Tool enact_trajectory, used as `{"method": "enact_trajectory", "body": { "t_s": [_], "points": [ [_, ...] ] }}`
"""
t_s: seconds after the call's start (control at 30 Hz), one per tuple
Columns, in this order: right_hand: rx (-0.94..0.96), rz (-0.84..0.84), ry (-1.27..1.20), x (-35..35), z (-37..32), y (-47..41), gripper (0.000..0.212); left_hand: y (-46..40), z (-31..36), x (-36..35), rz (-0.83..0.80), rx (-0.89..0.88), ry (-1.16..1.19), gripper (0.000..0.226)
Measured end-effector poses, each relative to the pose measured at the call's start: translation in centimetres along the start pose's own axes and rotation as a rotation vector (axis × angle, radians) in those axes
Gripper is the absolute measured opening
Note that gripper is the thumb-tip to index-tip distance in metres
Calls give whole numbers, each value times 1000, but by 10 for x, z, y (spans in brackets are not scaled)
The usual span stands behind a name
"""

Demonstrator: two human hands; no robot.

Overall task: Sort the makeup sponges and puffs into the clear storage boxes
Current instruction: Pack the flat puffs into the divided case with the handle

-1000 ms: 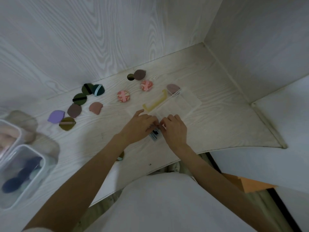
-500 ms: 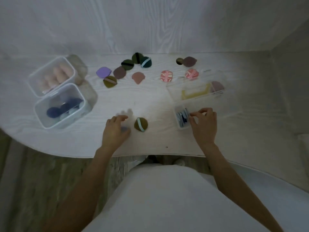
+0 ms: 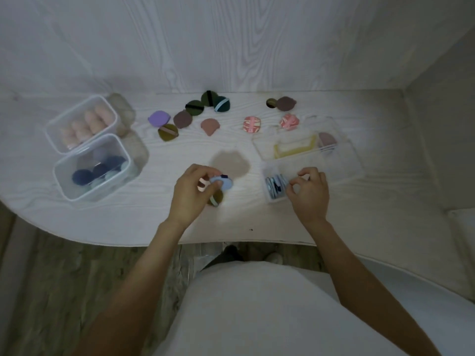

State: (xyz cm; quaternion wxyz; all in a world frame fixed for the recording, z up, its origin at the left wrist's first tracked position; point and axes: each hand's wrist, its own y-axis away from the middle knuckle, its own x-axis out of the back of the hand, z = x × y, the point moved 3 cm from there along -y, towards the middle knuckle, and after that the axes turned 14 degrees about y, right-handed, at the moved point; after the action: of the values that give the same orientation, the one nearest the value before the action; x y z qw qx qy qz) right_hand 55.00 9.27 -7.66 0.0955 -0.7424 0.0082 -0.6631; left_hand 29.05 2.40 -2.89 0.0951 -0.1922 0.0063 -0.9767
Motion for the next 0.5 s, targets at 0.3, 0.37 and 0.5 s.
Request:
{"method": "enact_trajectory", "body": {
  "t_s": [0.3,0.37,0.5],
  "points": [
    [-86,17,125,15,-12,16,15,-73,37,-109,-371,-405,-209,8],
    [-96,11,156,13,-9,20,13,-81,38,-123,-462,-455,-233,5],
    [-113,10,165,11,-9,26,16,-88,37,-141,-570,-476,-266,7]
  ]
}}
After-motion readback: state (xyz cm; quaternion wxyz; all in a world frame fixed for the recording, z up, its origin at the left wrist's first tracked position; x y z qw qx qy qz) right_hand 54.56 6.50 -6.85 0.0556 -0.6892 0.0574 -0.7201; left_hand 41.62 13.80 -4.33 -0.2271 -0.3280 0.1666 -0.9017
